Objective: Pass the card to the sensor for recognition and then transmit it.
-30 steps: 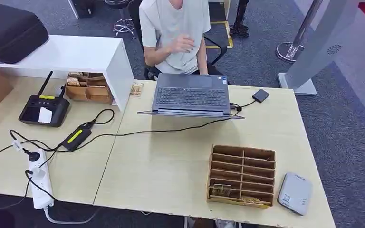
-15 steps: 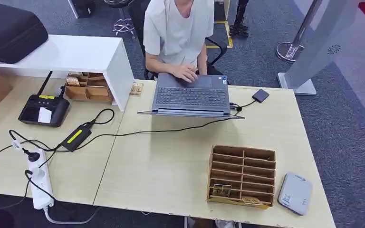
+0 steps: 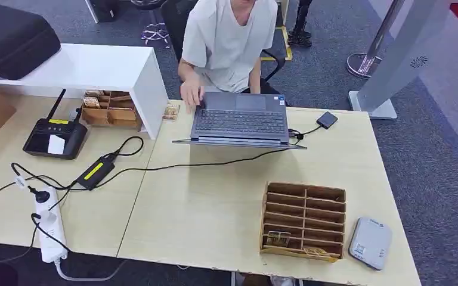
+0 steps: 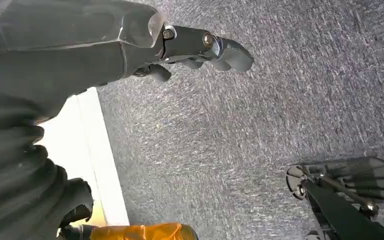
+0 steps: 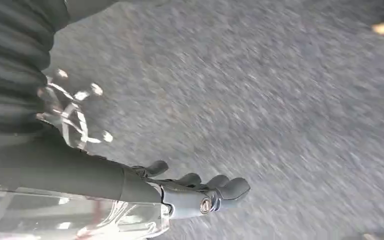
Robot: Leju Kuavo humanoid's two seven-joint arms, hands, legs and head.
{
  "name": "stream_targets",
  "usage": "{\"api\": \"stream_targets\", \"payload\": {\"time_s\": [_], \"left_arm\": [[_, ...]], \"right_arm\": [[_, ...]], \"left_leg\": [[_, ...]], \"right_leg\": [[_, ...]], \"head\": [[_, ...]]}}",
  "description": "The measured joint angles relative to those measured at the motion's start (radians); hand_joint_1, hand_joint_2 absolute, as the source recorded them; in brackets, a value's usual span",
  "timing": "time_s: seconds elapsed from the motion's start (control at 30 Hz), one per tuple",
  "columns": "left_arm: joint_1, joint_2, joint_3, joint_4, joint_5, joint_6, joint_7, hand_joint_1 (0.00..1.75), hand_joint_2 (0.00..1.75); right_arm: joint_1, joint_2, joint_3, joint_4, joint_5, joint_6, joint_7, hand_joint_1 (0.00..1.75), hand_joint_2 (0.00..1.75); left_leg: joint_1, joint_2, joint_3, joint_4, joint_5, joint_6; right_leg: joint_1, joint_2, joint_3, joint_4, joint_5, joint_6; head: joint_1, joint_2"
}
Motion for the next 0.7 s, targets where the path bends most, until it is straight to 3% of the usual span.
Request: {"api": "stream_targets", "payload": {"time_s": [0.07,0.13,0.23,0.3,0.47,0.6,0.7], "left_arm": [[0.001,0.0,0.0,0.0,0.0,-0.002,0.0,0.0,1.75],[0.001,0.002,0.0,0.0,-0.009,-0.005,0.0,0.0,1.75],[0.002,0.009,0.0,0.0,-0.016,-0.005,0.002,0.0,1.75],[0.0,0.011,0.0,0.0,-0.025,-0.008,0.008,0.0,1.75],[-0.004,0.013,0.0,0.0,-0.042,-0.021,0.016,0.0,1.75],[-0.004,0.022,0.0,0.0,-0.049,-0.029,0.017,0.0,1.75],[-0.004,0.025,-0.001,0.0,-0.053,-0.038,0.014,0.0,1.75]], "right_arm": [[0.004,-0.035,0.0,0.015,-0.032,0.058,-0.069,0.0,1.75],[0.012,-0.144,0.0,0.029,-0.062,0.217,-0.056,0.0,1.75],[0.013,-0.325,-0.002,0.053,-0.095,0.327,-0.013,0.0,1.75],[-0.001,-0.422,-0.002,0.063,-0.105,0.345,0.037,0.0,1.75],[-0.076,-0.577,0.001,0.05,-0.123,0.328,0.164,0.0,1.75],[-0.135,-0.677,0.008,0.026,-0.122,0.304,0.189,0.0,1.75],[-0.173,-0.724,0.023,0.008,-0.118,0.304,0.173,0.0,1.75]], "left_leg": [[-0.001,0.0,0.0,0.0,0.0,0.0],[-0.007,-0.001,0.0,0.0,0.0,0.002],[-0.009,-0.001,-0.001,0.001,-0.001,0.006],[-0.01,0.0,-0.001,0.001,-0.001,0.006],[-0.012,0.003,0.001,0.001,-0.001,0.007],[-0.011,0.002,0.001,0.001,0.0,0.008],[-0.011,0.002,0.0,0.001,0.0,0.008]], "right_leg": [[-0.001,0.0,0.0,0.0,0.0,0.0],[-0.008,-0.002,0.0,0.0,0.0,0.001],[-0.01,-0.001,0.0,0.0,0.001,0.004],[-0.01,0.0,0.0,0.0,0.001,0.005],[-0.012,0.004,-0.001,0.0,0.002,0.006],[-0.011,0.002,-0.001,0.001,0.003,0.006],[-0.011,0.001,-0.001,0.001,0.002,0.006]], "head": [[-0.001,0.0],[-0.002,0.0],[0.0,0.0],[-0.002,0.0],[0.0,0.0],[-0.002,0.0],[-0.002,0.0]]}}
